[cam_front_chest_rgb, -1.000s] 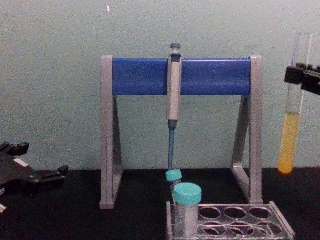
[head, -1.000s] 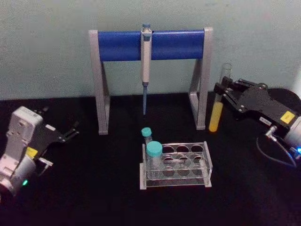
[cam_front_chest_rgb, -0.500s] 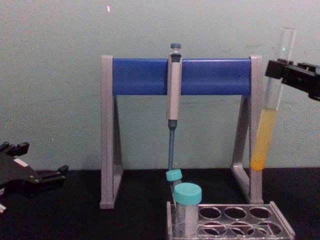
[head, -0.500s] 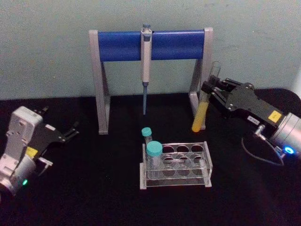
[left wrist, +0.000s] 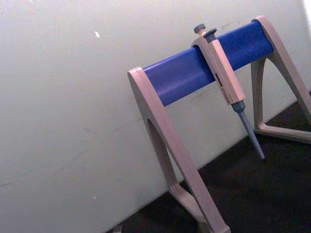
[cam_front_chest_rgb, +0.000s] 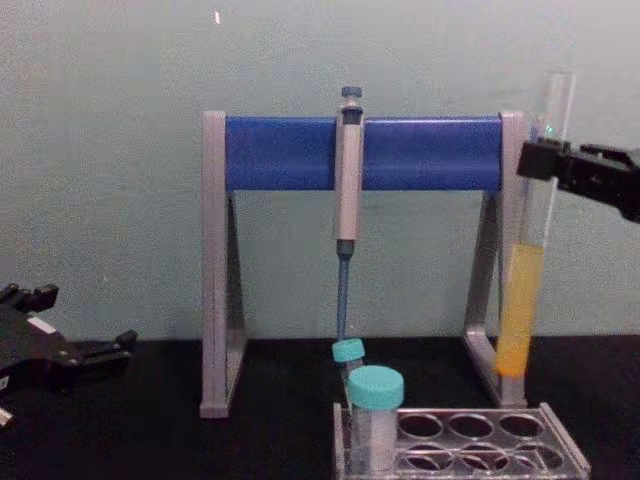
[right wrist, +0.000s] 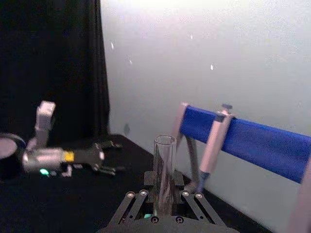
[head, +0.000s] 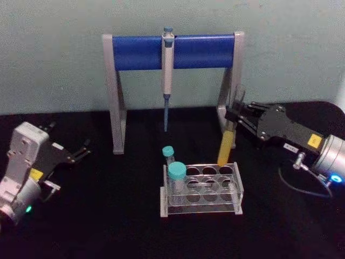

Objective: Pick up the test tube from the test tube rack, shake it, then place it back into the test tube rack.

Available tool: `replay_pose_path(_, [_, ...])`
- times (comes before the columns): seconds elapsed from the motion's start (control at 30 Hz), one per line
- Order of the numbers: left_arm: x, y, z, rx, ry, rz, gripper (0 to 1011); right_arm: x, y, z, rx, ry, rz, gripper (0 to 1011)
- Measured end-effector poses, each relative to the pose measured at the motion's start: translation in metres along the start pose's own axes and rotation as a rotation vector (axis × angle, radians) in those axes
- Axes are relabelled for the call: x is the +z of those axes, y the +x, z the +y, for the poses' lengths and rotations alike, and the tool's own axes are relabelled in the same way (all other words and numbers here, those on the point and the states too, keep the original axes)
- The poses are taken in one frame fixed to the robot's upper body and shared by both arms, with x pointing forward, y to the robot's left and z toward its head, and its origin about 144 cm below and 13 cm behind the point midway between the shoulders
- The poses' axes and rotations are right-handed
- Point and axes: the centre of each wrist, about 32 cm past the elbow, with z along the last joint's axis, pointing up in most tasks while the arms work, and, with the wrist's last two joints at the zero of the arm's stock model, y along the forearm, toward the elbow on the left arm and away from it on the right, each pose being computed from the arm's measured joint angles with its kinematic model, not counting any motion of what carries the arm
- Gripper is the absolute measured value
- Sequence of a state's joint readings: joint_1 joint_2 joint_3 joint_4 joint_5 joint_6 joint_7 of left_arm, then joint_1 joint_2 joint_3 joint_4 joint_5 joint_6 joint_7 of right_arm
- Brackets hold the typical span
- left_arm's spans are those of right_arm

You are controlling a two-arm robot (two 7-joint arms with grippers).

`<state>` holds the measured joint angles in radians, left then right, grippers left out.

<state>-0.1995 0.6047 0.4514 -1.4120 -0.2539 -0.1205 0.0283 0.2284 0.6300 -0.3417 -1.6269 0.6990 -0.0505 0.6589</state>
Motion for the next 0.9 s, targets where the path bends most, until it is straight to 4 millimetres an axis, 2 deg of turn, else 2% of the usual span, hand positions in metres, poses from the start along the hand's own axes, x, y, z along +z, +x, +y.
replay_pose_path(0.3, [0.0000, 0.0000, 0.0000, 0.000, 0.000, 0.000, 1001, 0.0064, -0.0041, -0.0049, -0.082, -0.042, -0.118, 232])
replay_pose_path(0.9, [0.0000, 0.0000, 0.0000, 0.000, 0.000, 0.000, 1001, 0.0007, -0.0045, -0.0009, -0.055, 0.019, -0.092, 232])
